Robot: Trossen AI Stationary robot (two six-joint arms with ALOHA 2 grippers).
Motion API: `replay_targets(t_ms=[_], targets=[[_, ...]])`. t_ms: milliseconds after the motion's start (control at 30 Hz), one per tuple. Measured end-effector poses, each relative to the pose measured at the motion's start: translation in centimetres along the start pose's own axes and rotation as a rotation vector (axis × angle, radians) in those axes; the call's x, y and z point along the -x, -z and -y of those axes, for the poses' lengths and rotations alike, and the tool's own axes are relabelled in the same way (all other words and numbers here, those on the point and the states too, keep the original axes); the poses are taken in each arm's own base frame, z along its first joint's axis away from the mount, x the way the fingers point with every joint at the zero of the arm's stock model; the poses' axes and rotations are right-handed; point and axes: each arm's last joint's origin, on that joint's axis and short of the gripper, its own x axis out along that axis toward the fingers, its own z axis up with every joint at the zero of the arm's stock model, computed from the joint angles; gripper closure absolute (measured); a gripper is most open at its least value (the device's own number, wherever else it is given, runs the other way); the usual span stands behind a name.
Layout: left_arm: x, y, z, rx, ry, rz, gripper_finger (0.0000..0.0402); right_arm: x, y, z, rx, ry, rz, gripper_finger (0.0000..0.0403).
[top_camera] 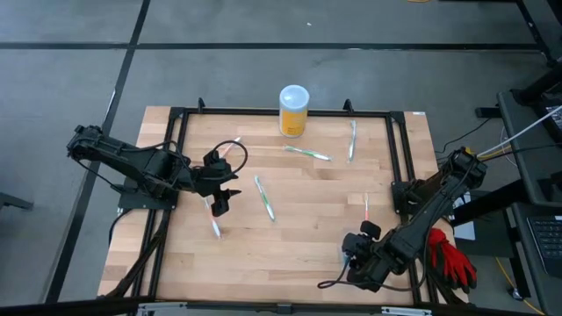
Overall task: Pick & Place toothbrushing station
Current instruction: Put the blue mouthwash bottle into the transparent organizer, then adjust the transparent organizer on the table
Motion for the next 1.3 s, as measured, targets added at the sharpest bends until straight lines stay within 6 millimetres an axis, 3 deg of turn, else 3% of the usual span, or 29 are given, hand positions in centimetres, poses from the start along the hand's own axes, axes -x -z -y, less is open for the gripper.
replay_targets(t_ms=[933, 1300], targets=[[0.0, 0.0, 0.0, 0.001, 0.0, 0.0, 0.0188, -0.4, -1.8, 1.3, -0.097, 0.115, 0.147, 0.0241], [0.0, 0.0, 0.0, 0.001, 0.0, 0.0, 0.0188, -1.1, -4.4, 3.1, -0.104, 0.182, 0.109, 0.0241]])
